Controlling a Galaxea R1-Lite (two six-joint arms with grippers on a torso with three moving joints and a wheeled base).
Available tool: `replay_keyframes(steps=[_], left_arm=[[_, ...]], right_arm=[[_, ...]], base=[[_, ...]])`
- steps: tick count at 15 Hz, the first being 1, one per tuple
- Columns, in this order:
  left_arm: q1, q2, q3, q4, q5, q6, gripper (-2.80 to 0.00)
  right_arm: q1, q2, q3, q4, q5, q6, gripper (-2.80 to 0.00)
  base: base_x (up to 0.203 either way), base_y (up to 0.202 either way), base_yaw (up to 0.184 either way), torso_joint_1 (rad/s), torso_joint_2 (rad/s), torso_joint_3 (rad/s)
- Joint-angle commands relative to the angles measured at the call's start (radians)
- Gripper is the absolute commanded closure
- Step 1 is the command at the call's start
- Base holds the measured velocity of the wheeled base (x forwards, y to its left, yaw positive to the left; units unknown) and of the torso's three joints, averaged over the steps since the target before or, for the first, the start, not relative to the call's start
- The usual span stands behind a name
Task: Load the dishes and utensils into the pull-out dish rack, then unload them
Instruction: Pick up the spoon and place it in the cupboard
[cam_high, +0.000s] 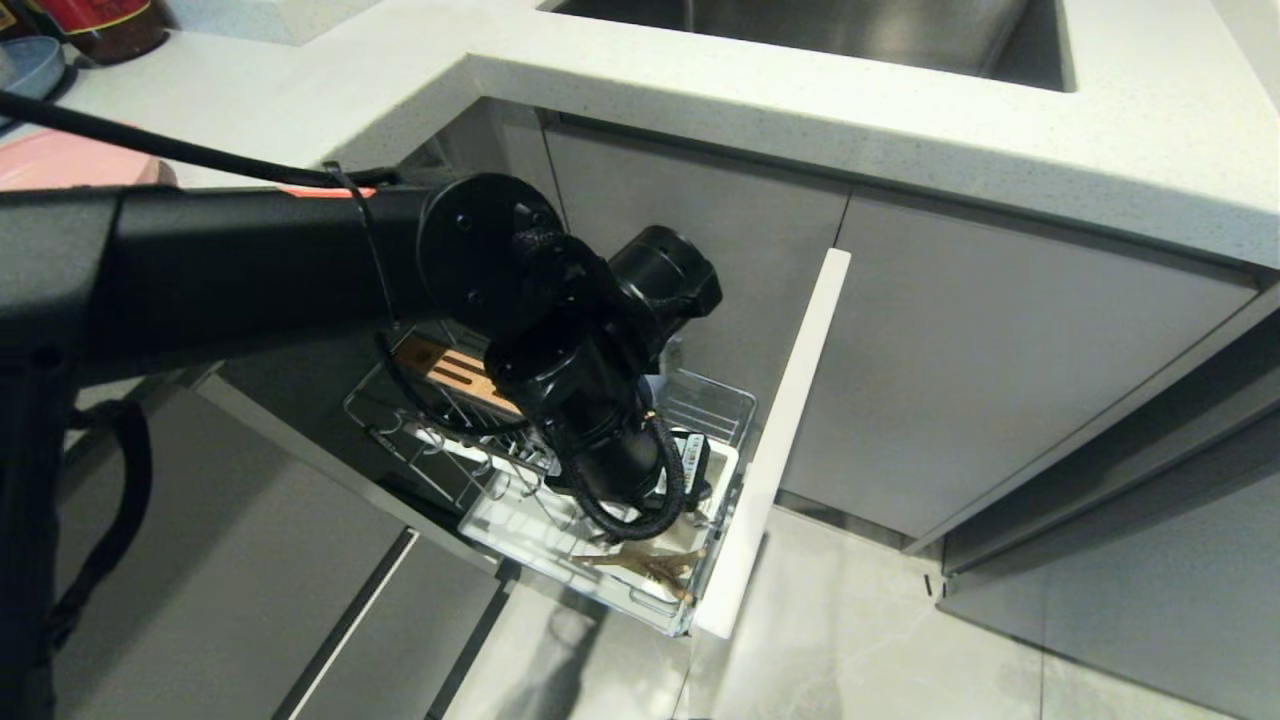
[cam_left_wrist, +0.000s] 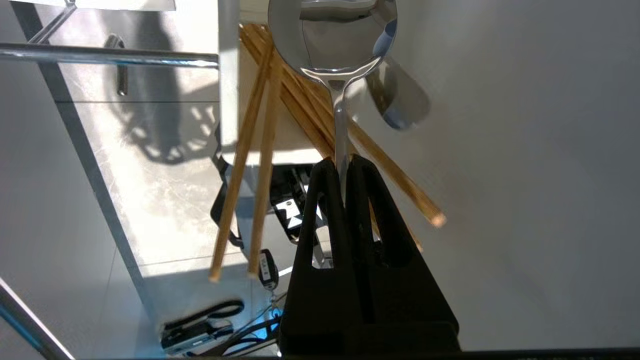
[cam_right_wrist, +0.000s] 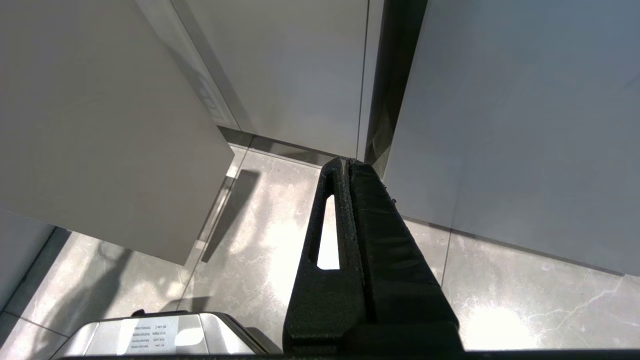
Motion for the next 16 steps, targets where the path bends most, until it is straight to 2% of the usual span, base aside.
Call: replay_keyframes(steps=[1,16], left_arm=[[0.009,0.023,-0.002,0.000,0.001,-0.001,0.00],[0.026,0.091,-0.007,-0.087,0.001,-0.001,0.00]], right_arm=[[0.001,-0.004,0.000,0.000,0.000,0.000,0.00],[0.001,-0.004,0.000,0.000,0.000,0.000,0.00]], base=[[0.000,0.000,0.000,0.000,0.00,0.000],[0.000,0.000,0.000,0.000,0.00,0.000]])
